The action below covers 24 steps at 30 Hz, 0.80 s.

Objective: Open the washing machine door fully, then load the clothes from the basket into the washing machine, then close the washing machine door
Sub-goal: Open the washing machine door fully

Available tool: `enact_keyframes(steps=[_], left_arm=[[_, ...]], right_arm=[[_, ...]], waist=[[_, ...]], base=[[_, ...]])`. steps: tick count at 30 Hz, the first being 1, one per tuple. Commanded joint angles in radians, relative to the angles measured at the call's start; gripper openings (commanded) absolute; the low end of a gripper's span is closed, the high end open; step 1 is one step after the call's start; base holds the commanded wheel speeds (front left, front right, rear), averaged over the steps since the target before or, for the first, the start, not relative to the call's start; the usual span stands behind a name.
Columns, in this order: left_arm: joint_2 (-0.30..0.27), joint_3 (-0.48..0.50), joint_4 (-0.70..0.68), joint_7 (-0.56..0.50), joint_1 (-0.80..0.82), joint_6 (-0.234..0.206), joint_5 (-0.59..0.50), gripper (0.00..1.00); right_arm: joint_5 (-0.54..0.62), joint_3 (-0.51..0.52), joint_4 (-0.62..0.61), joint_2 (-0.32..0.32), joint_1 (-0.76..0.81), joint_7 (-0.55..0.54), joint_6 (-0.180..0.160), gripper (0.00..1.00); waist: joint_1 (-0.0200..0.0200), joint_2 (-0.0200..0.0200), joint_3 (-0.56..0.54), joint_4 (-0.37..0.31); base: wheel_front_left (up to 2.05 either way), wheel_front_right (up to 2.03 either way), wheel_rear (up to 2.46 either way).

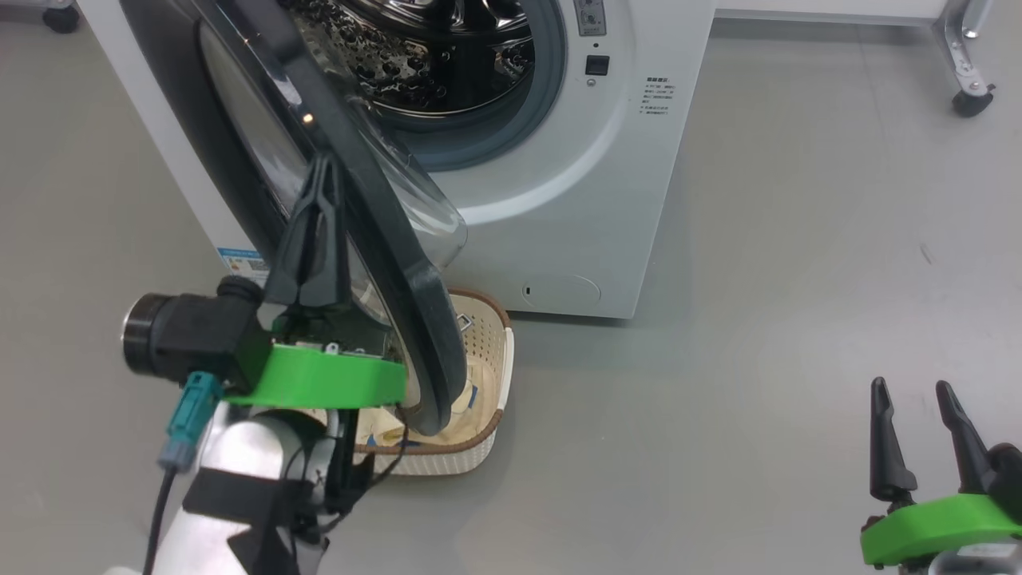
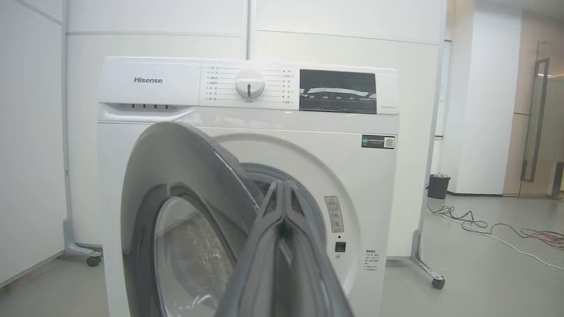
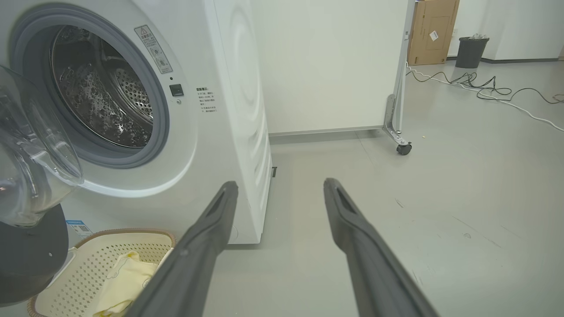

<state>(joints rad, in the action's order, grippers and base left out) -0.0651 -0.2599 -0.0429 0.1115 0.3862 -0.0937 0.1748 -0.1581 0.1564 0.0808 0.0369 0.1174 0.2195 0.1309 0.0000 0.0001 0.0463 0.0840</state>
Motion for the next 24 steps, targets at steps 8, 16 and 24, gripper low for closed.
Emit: enact_keyframes(steps=[8,16,24], left_arm=[[0.012,-0.161,-0.157,-0.093,0.042,0.01,0.092,0.0],[0.014,-0.266,0.0,-0.145,0.026,-0.047,0.152,0.0],[0.015,-0.268,0.174,-0.126,0.035,-0.076,0.181,0.0]], right_arm=[[0.012,-0.015,-0.026,0.013,-0.029,-0.003,0.0,1.0],[0.026,-0.023,-0.022,0.013,-0.026,-0.014,0.0,1.0],[0.025,-0.004,-0.019,0.013,-0.02,-0.013,0.0,1.0]], waist=[[0.0,-0.0001,-0.001,-0.025],[0.0,-0.0001,-0.011,-0.043],[0.0,-0.0001,-0.018,-0.048]], base=[[0.0,0.0,0.0],[0.0,0.0,0.0],[0.0,0.0,0.0]])
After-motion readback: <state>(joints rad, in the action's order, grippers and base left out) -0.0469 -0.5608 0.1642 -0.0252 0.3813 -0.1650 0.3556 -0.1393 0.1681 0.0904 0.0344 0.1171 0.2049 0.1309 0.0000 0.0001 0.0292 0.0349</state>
